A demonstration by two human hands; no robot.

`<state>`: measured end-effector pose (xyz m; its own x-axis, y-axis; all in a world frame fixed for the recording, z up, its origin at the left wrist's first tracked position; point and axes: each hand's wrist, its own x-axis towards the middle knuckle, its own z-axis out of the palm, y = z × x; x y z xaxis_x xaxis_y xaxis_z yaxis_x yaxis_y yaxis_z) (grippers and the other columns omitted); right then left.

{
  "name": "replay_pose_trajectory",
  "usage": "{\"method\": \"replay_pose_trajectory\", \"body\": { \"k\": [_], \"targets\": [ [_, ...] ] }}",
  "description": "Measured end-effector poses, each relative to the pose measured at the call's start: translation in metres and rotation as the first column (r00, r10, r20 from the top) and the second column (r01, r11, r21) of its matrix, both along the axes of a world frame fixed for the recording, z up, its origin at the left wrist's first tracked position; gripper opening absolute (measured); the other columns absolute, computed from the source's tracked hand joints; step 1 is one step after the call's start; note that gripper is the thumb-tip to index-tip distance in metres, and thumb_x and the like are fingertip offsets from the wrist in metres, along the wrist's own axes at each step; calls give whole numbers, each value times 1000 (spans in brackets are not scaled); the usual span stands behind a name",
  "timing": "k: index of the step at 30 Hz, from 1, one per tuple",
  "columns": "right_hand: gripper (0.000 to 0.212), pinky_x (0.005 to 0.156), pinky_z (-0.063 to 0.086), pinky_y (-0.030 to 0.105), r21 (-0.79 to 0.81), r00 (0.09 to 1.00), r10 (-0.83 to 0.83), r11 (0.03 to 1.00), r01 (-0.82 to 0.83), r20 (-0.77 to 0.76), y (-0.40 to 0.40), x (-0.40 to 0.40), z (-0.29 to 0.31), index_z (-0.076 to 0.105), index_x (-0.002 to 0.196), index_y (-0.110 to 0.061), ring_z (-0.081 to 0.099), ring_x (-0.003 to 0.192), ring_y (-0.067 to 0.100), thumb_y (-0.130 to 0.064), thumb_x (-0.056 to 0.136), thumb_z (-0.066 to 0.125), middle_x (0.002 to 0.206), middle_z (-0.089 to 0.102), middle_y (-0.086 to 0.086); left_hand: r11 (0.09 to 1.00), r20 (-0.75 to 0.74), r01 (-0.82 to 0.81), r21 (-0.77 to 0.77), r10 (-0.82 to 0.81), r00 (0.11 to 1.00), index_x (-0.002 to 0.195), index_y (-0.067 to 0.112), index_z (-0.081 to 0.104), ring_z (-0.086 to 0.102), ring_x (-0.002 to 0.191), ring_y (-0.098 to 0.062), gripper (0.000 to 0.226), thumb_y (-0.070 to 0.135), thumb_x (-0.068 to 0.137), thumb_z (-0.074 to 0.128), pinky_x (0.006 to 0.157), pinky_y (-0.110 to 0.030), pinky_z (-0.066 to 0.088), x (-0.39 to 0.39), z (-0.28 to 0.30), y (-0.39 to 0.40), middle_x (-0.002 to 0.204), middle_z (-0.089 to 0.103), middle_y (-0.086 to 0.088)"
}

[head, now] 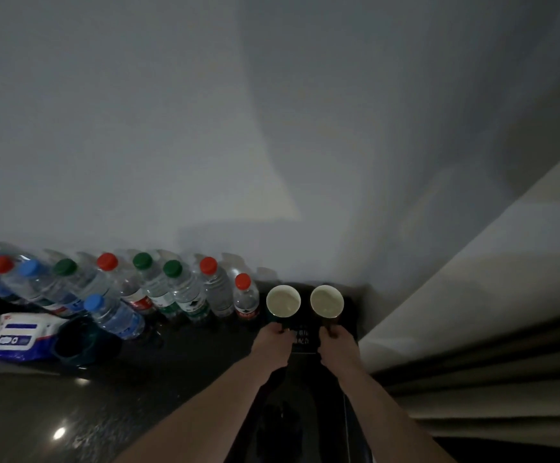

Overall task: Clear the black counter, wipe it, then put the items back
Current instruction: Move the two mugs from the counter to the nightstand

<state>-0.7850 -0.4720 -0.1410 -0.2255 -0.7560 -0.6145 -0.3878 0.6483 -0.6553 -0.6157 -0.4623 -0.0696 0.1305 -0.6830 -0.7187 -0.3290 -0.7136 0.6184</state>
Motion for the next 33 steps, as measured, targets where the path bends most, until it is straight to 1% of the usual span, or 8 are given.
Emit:
{"method": "replay_pose_trajectory", "body": {
  "k": [2,5,8,11,15,20,28,33],
  "targets": [
    [30,86,60,58,-10,997,-36,999,36,65,-7,-7,-30,64,88,-33,72,90,35,-59,80,51,93,74,8,995,-104,-63,72,70,992,92,17,58,63,84,-26,15,27,97,49,81,-35,55,-7,8,-4,96,64,-10],
    [17,83,61,55,-26,982,-83,996,88,171,0,7,25,65,89,-19,72,87,32,-31,95,55,95,73,12,998,-26,25,53,-23,999,122,7,58,59,115,-32,32,29,102,48,99,-37,47,-8,0,-8,122,61,-16],
    [17,74,55,45,-47,964,-131,988,145,232,2,8,48,62,91,-11,65,77,27,-11,101,49,98,73,19,987,-7,-157,10,158,987,89,21,69,71,104,-33,19,34,79,62,97,-47,57,-2,-38,-14,109,72,-17],
    [19,85,59,49,-71,972,-119,988,136,204,15,2,66,65,93,-11,69,81,31,-13,101,48,93,73,13,975,-60,-221,-24,219,974,78,23,69,73,90,-29,7,27,80,64,92,-50,59,8,-58,-6,94,74,-8],
    [20,85,56,47,-86,974,-62,993,82,217,50,0,99,65,95,-7,68,88,34,-12,103,47,94,71,14,939,-170,-341,-31,332,928,83,12,71,74,87,-32,11,13,87,61,87,-52,59,12,21,40,85,73,-10],
    [31,86,59,45,-112,980,16,994,6,198,114,5,136,65,87,-8,71,86,29,-25,107,49,87,71,10,897,-249,-442,-28,422,872,82,6,71,72,78,-26,21,11,94,54,76,-39,59,36,67,118,90,76,-8],
    [30,87,62,47,-84,954,216,976,-203,209,225,61,175,70,84,-13,71,79,20,-31,105,57,79,72,6,899,-213,-419,-130,387,897,90,7,73,73,87,-26,27,17,102,51,80,-33,60,115,128,272,94,78,-6],
    [30,84,63,35,-120,909,362,931,-344,208,291,124,208,73,91,-18,73,84,15,-34,106,53,86,74,1,859,-185,-469,-208,436,881,89,9,73,74,86,-26,27,18,104,52,83,-38,60,182,155,365,93,77,-5]
  ]
}}
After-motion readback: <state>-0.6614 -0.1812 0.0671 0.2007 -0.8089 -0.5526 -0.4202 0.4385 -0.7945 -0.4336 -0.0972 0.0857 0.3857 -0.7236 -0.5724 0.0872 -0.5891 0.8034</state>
